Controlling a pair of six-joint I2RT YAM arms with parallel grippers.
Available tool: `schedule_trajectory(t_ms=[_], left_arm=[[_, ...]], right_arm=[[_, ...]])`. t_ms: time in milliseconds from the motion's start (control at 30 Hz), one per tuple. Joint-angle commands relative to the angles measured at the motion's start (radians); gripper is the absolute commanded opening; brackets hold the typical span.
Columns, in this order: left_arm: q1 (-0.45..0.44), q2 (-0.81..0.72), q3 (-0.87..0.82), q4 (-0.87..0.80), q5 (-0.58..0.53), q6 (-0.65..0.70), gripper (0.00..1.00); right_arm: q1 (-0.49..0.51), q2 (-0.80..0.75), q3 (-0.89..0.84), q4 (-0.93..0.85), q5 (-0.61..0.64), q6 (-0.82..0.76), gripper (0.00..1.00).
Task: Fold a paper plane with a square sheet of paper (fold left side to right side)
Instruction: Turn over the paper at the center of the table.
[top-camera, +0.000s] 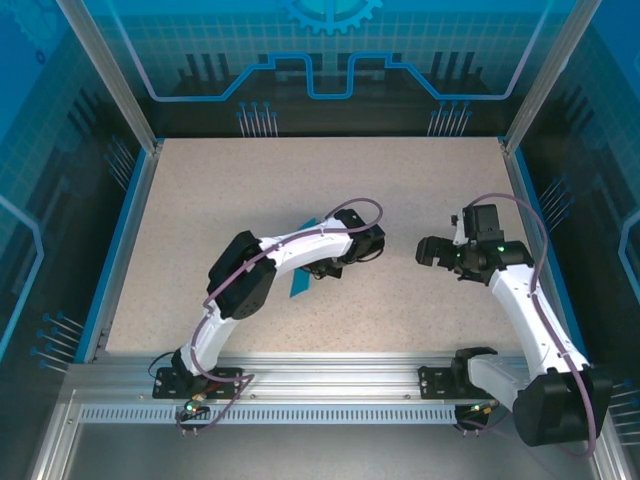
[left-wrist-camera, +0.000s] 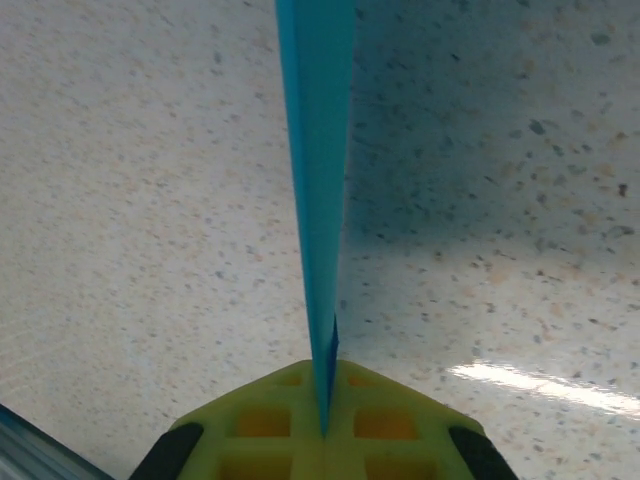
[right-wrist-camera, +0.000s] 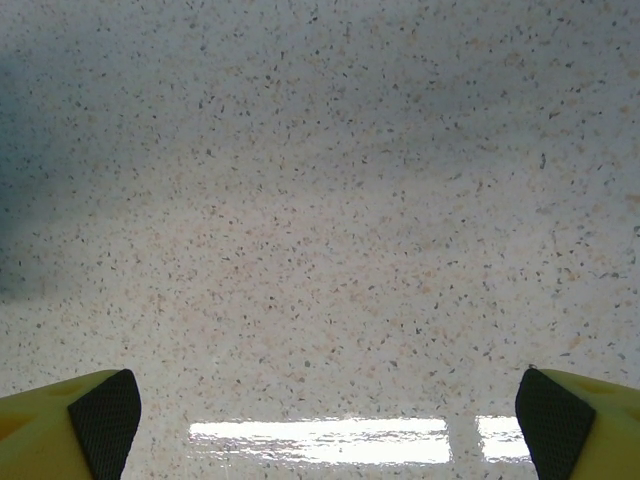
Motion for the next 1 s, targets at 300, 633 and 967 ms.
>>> schedule_trajectory(t_ms=[300,633,967], left_arm=[[0.023,0.09,0.077,0.122,0.284,0.051,0.02],[0.06,-0.014,0.035,0.278,0.446,0.194,0.37],[0.153,-0.289,-0.224,0.546,0.647,0.325,0.6]], right_arm=[[-0.017,0.013,-0.041,0.035,-0.127,-0.011,1.0],[-0.014,0.076,-0.05,0.058,-0.212,0.006,1.0],[0.075,0.148,-0.044,0.135,-0.267,0.046,0.96]])
